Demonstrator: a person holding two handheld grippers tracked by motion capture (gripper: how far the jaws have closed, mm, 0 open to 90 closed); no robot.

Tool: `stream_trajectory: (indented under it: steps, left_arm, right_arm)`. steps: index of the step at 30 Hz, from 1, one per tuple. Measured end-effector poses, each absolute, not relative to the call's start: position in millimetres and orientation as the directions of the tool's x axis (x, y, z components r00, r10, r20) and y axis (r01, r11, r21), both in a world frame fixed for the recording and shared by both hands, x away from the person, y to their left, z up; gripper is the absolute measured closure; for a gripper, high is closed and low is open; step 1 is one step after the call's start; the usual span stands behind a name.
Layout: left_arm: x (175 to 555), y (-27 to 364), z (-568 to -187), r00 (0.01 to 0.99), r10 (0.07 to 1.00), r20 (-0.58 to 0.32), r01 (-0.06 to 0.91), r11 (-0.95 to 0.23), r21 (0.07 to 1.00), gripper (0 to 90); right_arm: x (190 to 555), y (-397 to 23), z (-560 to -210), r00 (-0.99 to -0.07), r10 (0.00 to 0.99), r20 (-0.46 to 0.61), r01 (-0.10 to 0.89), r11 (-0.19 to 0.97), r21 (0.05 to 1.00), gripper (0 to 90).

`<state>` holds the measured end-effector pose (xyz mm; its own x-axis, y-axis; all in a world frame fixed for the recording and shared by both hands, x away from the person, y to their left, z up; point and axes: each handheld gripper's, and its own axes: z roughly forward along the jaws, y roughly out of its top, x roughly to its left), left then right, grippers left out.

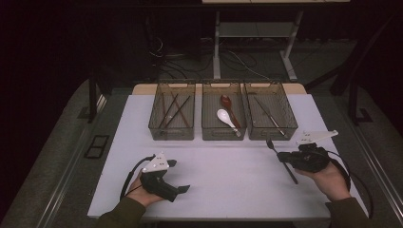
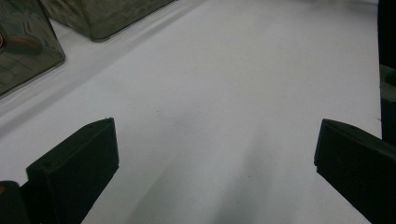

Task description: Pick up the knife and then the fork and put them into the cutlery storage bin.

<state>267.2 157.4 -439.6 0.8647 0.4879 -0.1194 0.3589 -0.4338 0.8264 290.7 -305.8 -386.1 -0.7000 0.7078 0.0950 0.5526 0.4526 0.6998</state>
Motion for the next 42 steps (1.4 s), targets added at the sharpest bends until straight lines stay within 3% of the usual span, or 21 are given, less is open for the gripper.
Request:
stream_trajectory:
  steps: [19, 42]
  left_arm:
    - [267.5, 156.9, -440.1, 0.863, 0.49, -0.12, 0.363, -0.436, 0.823, 0.0]
    - [267.8, 157.0, -440.2, 0.864, 0.489, -0.123, 0.363, -0.435, 0.824, 0.0]
  right_arm:
    - [305.1, -325.3, -372.9, -0.629, 0.77, 0.11, 0.502, 0.294, 0.813, 85.4]
    - [367.1, -328.4, -329.9, -0.532, 0.841, 0.101, 0.399, 0.143, 0.906, 85.3]
